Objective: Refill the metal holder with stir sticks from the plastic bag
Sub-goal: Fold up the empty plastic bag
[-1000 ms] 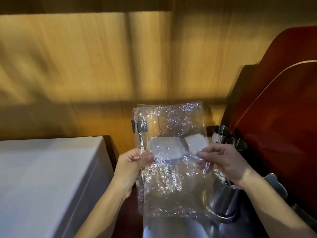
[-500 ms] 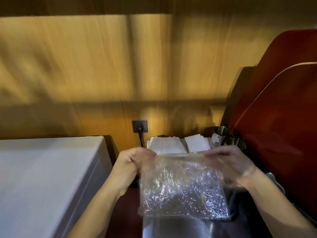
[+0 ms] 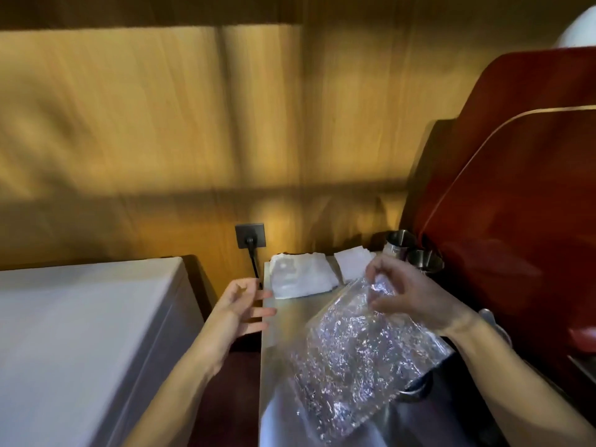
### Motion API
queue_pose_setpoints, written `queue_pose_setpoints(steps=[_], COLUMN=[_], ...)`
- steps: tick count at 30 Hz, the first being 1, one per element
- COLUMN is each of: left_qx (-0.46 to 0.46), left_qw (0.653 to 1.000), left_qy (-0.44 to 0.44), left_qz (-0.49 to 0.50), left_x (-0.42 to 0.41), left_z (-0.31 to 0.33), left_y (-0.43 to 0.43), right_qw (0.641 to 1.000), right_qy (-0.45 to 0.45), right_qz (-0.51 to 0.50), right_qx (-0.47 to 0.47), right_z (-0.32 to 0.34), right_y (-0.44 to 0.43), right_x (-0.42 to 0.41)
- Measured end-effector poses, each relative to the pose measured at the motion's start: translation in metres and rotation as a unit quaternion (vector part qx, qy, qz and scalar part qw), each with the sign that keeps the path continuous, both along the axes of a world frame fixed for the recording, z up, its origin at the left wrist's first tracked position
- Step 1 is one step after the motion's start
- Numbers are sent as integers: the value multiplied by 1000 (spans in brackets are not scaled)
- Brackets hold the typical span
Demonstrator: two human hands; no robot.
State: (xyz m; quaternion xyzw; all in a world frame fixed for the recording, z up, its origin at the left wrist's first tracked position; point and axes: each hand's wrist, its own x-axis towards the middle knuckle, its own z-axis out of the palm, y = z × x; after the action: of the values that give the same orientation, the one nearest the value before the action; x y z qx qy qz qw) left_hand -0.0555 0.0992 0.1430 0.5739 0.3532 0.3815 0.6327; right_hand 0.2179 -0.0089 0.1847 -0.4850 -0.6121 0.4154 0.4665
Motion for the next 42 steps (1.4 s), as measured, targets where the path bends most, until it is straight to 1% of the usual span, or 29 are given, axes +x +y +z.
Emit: queue_pose_setpoints(steps=[2, 3, 5, 6, 8, 10, 12, 15, 17, 19, 21, 23, 26, 29, 32, 36, 38, 42], left_qx=[52, 71, 73, 70, 75, 92, 83, 59, 11, -26, -52, -77, -96, -106, -116, -127, -140, -102], left_qw=[993, 982, 954, 943, 937, 947, 966, 986, 994, 996, 997, 997, 994, 993, 991, 987, 982, 978], left_qy=[59, 89, 125, 129, 120, 114, 89, 38, 16, -6, -21, -24, -31, -23, 3, 79, 100, 152], left_qz=[-93, -152, -263, -298, -321, -287, -230, -151, -111, -82, -58, -21, 35, 53, 64, 61, 76, 99], left_x=[9, 15, 30, 37, 50, 56, 53, 41, 35, 32, 32, 34, 36, 35, 35, 33, 34, 40], left_z=[-2, -2, -3, -5, -8, -11, -12, -16, -20, -26, -31, -38, -47, -57, -68, -87, -99, -116], left_y=[-9, -15, -28, -33, -44, -49, -47, -37, -33, -31, -33, -34, -36, -35, -34, -30, -26, -20], right_qw=[997, 995, 989, 986, 982, 981, 981, 986, 988, 985, 978, 973, 969, 960, 953, 939, 934, 922], right_qy=[-30, -49, -75, -83, -91, -90, -87, -71, -18, 65, 118, 138, 141, 166, 151, 136, 108, 43], right_qz=[61, 81, 117, 133, 146, 139, 110, 14, -50, -88, -107, -115, -109, -119, -178, -253, -278, -327], right_qx=[-27, -39, -55, -62, -80, -105, -132, -147, -144, -134, -132, -144, -173, -191, -194, -190, -197, -201], right_z=[4, 7, 11, 12, 13, 10, 7, -1, -10, -22, -34, -47, -68, -91, -108, -126, -135, -153], right_y=[-2, -3, -1, 0, 1, 2, 0, -6, -9, -11, -12, -9, -5, -3, 1, 9, 16, 32], right_x=[-7, -11, -17, -20, -22, -19, -12, -7, -10, -17, -26, -36, -49, -57, -59, -61, -62, -64])
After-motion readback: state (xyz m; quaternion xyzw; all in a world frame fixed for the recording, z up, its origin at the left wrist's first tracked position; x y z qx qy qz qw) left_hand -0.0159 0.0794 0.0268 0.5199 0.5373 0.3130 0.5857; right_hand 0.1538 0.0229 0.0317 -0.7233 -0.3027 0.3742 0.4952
